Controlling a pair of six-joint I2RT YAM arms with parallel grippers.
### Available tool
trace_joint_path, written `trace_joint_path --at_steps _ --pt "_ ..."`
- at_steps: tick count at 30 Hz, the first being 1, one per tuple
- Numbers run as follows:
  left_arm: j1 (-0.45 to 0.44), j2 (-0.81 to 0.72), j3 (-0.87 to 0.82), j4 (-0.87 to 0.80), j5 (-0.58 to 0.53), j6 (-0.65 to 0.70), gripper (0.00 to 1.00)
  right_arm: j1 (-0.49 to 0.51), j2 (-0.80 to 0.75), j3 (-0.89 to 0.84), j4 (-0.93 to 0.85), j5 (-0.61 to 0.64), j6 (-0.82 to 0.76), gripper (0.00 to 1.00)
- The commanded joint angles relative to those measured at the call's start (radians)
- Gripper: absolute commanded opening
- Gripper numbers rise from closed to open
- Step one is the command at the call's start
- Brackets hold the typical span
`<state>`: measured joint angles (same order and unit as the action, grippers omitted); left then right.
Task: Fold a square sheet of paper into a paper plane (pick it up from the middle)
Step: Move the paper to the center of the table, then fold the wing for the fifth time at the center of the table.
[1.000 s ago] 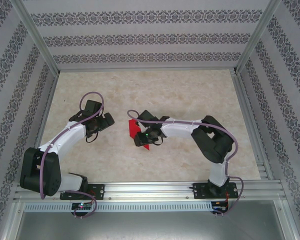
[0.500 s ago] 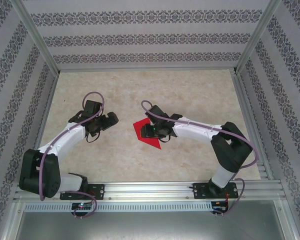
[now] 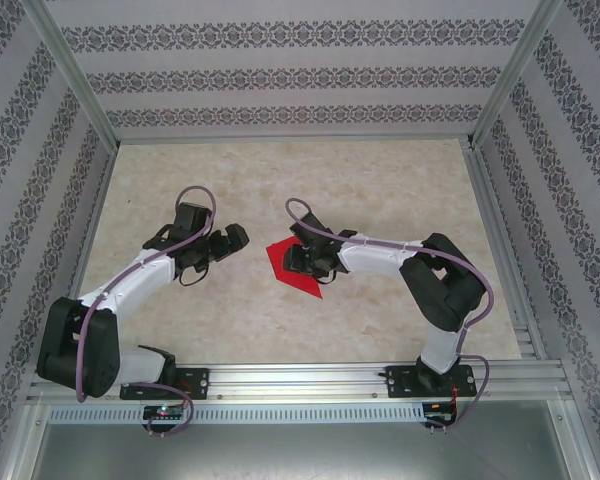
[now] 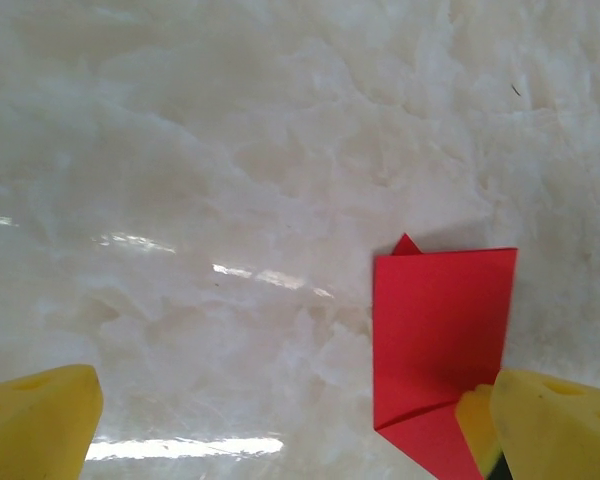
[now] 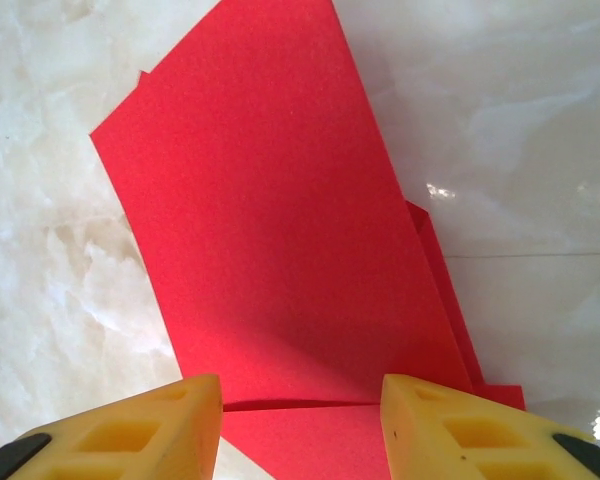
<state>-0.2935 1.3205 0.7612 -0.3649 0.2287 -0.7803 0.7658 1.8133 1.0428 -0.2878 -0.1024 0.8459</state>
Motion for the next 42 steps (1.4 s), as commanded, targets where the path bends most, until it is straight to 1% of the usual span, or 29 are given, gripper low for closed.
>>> trace_joint_path --at_steps 1,7,10,16,20,24,28,30,33,38,42 --pt "-0.042 0.009 -0.006 0.094 0.050 -0.040 1.00 -0.026 0.006 -0.046 0.080 -0.052 0.028 0.45" --pt "-0.118 0.049 0.012 0.122 0.063 -0.068 0.99 -0.080 0.022 -0.157 0.252 -0.183 0.103 0.43" --pt "-0.154 0.073 0.013 0.152 0.080 -0.097 0.98 -0.107 0.032 -0.199 0.308 -0.235 0.126 0.43" --pt "-0.224 0.152 0.021 0.177 0.083 -0.145 0.93 -0.162 0.041 -0.281 0.391 -0.310 0.151 0.43" --pt "-0.253 0.210 0.036 0.190 0.084 -0.167 0.87 -0.186 0.038 -0.310 0.396 -0.319 0.146 0.43" --pt "-0.274 0.253 0.060 0.200 0.087 -0.183 0.79 -0.201 0.042 -0.324 0.397 -0.323 0.140 0.42" --pt "-0.290 0.287 0.089 0.195 0.087 -0.184 0.64 -0.207 0.051 -0.325 0.397 -0.330 0.137 0.39" --pt "-0.294 0.301 0.098 0.193 0.086 -0.185 0.59 -0.210 0.053 -0.326 0.397 -0.333 0.135 0.39" --pt "-0.298 0.316 0.105 0.190 0.085 -0.190 0.57 -0.214 0.054 -0.326 0.397 -0.335 0.132 0.39" --pt "-0.302 0.318 0.105 0.178 0.061 -0.205 0.60 -0.220 0.055 -0.326 0.395 -0.336 0.129 0.38" --pt "-0.307 0.328 0.101 0.213 0.085 -0.216 0.59 -0.223 0.058 -0.326 0.395 -0.335 0.129 0.38"
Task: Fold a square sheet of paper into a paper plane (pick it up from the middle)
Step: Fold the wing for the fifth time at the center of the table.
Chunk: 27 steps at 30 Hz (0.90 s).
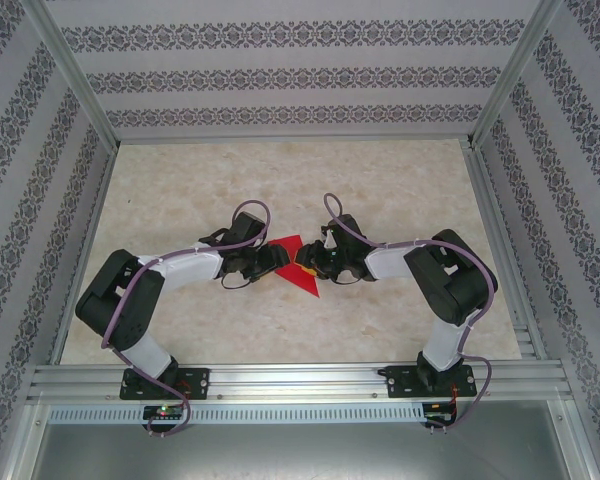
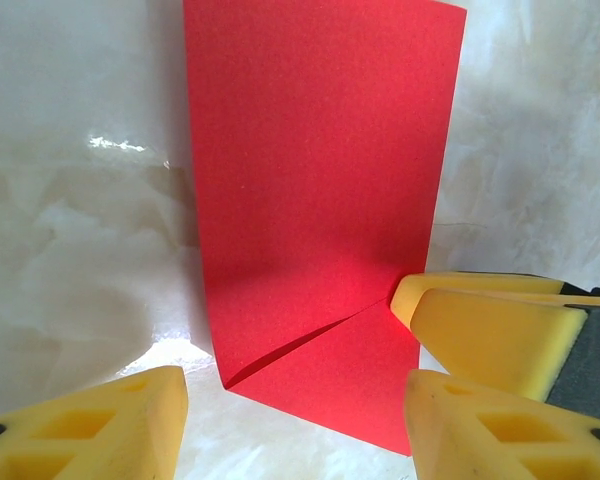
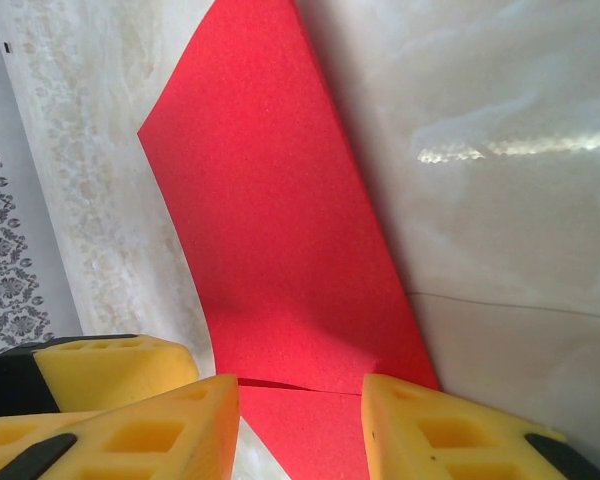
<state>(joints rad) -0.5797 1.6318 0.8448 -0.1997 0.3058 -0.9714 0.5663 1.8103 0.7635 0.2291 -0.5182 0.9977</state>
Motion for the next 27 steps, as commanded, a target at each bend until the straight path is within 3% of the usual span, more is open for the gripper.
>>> trace_joint_path --at_steps 1,7,15,21,27 --pt "-0.023 0.023 0.017 0.057 0.016 -0.027 0.58 -0.025 0.061 -0.048 -0.123 0.080 -0.022 0.37" --pt "-0.028 0.038 0.018 0.074 0.022 -0.037 0.57 -0.026 0.062 -0.049 -0.108 0.075 -0.014 0.31" --pt "-0.029 0.054 0.015 0.106 0.041 -0.041 0.57 -0.028 0.062 -0.050 -0.108 0.070 -0.012 0.29" --pt "-0.033 0.076 0.004 0.190 0.085 -0.071 0.49 -0.030 0.057 -0.065 -0.065 0.063 -0.019 0.29" --pt "-0.033 0.054 -0.010 0.194 0.057 -0.076 0.48 -0.042 0.046 -0.067 -0.075 0.071 -0.054 0.29"
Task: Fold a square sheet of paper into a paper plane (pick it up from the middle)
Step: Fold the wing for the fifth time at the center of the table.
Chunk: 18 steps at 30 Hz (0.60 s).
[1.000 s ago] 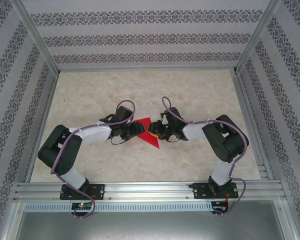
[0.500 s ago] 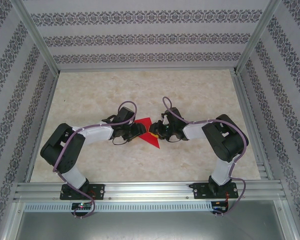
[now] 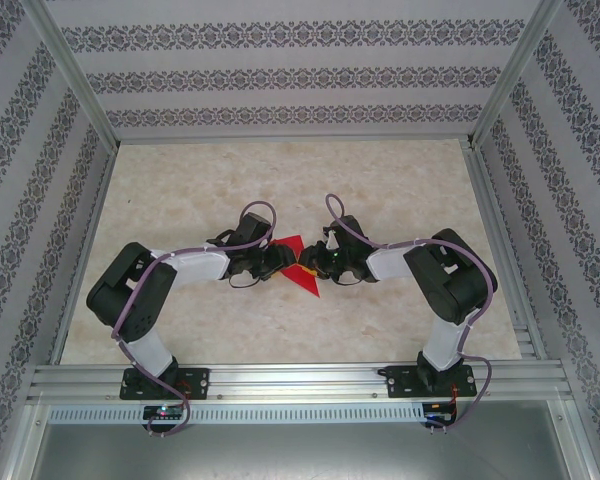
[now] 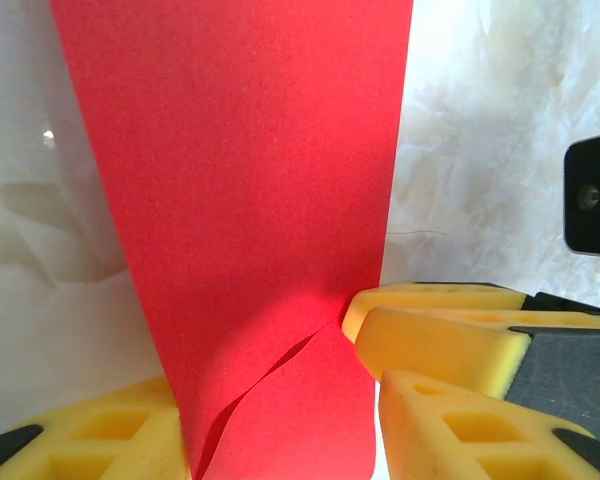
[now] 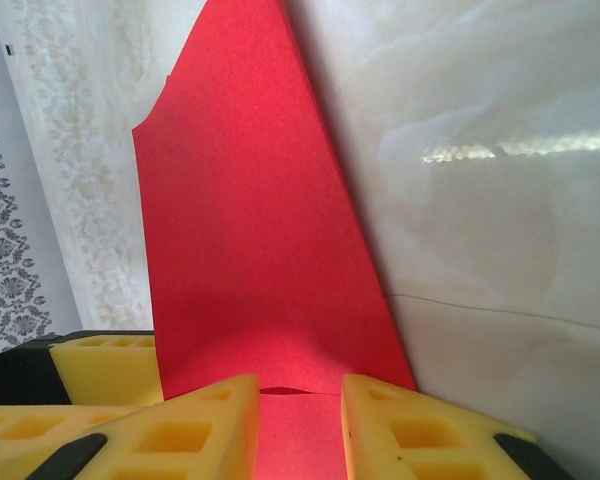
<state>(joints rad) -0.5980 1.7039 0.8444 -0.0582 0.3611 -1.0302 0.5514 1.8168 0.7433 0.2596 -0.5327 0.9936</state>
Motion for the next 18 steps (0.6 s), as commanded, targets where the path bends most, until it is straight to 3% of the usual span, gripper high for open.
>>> trace_joint_path --at_steps 1,4,9,13,18 --pt "-0.014 -0.018 -0.007 0.050 0.000 -0.013 0.47 -0.028 0.039 -0.047 -0.105 0.084 -0.057 0.28" --pt "-0.015 -0.015 0.005 0.025 -0.018 0.002 0.41 -0.033 0.037 -0.047 -0.105 0.080 -0.087 0.29" --pt "-0.016 -0.019 -0.019 0.079 -0.027 -0.041 0.16 -0.033 0.010 -0.047 -0.076 0.091 -0.198 0.30" --pt "-0.025 -0.026 -0.008 0.064 -0.033 -0.054 0.03 -0.030 -0.073 -0.042 -0.064 0.118 -0.286 0.42" --pt "-0.038 -0.029 0.014 0.051 -0.039 -0.076 0.00 -0.011 -0.235 -0.065 -0.092 0.211 -0.406 0.57"
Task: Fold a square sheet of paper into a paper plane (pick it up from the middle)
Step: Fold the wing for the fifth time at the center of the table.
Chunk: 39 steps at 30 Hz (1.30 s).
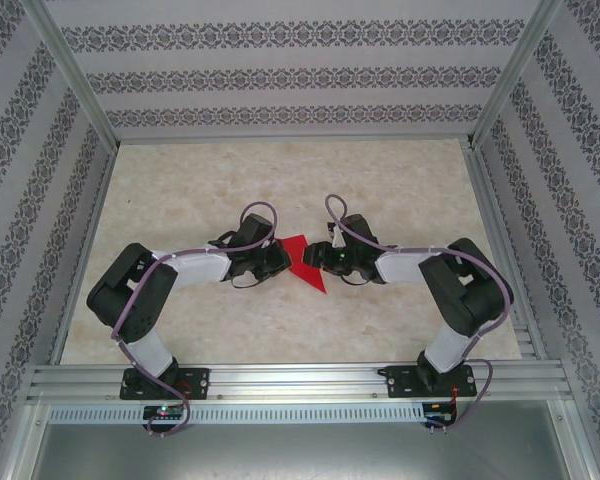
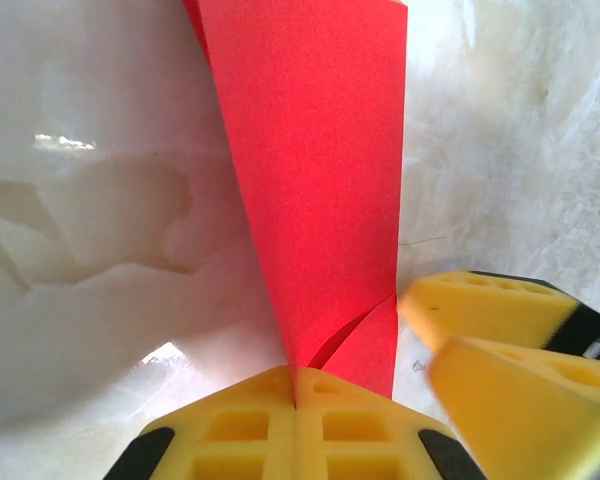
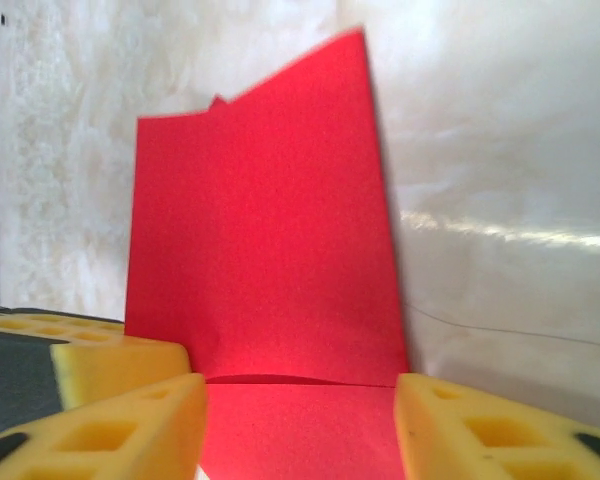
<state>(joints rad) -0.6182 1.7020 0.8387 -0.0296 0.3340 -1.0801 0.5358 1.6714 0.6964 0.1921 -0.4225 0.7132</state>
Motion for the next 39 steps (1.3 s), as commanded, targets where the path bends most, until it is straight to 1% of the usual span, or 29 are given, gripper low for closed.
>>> trace_joint_path --at_steps 1,3,4,6,8,12,14,16,19,21,24,28,32,37,39 --pt "-0.020 -0.029 0.022 0.018 -0.014 -0.029 0.00 0.020 -0.130 -0.032 -0.034 0.152 -0.162 0.61" --pt "-0.022 -0.033 0.035 -0.002 -0.017 -0.035 0.00 0.069 -0.212 -0.061 -0.057 0.275 -0.230 0.62" --pt "-0.022 -0.034 0.040 -0.017 -0.019 -0.032 0.00 0.098 -0.256 -0.082 -0.057 0.349 -0.273 0.60" --pt "-0.021 -0.036 0.056 -0.043 -0.021 -0.028 0.00 0.157 -0.330 -0.121 -0.051 0.442 -0.350 0.58" --pt "-0.021 -0.037 0.070 -0.072 -0.023 -0.019 0.00 0.194 -0.378 -0.137 -0.073 0.484 -0.421 0.58" --pt "-0.019 -0.040 0.095 -0.122 -0.029 0.005 0.00 0.237 -0.403 -0.153 -0.102 0.537 -0.508 0.58" --pt "-0.009 -0.042 0.100 -0.126 -0.016 0.015 0.00 0.289 -0.415 -0.206 -0.012 0.598 -0.586 0.60" --pt "-0.001 -0.044 0.107 -0.139 -0.007 0.024 0.00 0.326 -0.417 -0.231 0.041 0.629 -0.618 0.63" --pt "0.005 -0.042 0.114 -0.146 0.010 0.032 0.00 0.364 -0.375 -0.210 0.040 0.671 -0.669 0.65" --pt "0.007 -0.041 0.121 -0.157 0.013 0.035 0.00 0.415 -0.334 -0.194 0.053 0.726 -0.725 0.66" --pt "0.007 -0.038 0.128 -0.170 0.016 0.033 0.00 0.460 -0.262 -0.197 0.150 0.775 -0.782 0.65" --pt "0.007 -0.036 0.138 -0.182 0.012 0.029 0.00 0.479 -0.166 -0.189 0.253 0.812 -0.837 0.61" --pt "0.008 -0.045 0.138 -0.192 0.006 0.023 0.00 0.483 -0.092 -0.165 0.315 0.869 -0.886 0.60" --pt "0.008 -0.051 0.142 -0.206 0.005 0.023 0.00 0.484 0.005 -0.137 0.393 0.924 -0.942 0.56" --pt "0.007 -0.054 0.142 -0.213 0.000 0.025 0.00 0.484 0.036 -0.130 0.418 0.936 -0.955 0.50"
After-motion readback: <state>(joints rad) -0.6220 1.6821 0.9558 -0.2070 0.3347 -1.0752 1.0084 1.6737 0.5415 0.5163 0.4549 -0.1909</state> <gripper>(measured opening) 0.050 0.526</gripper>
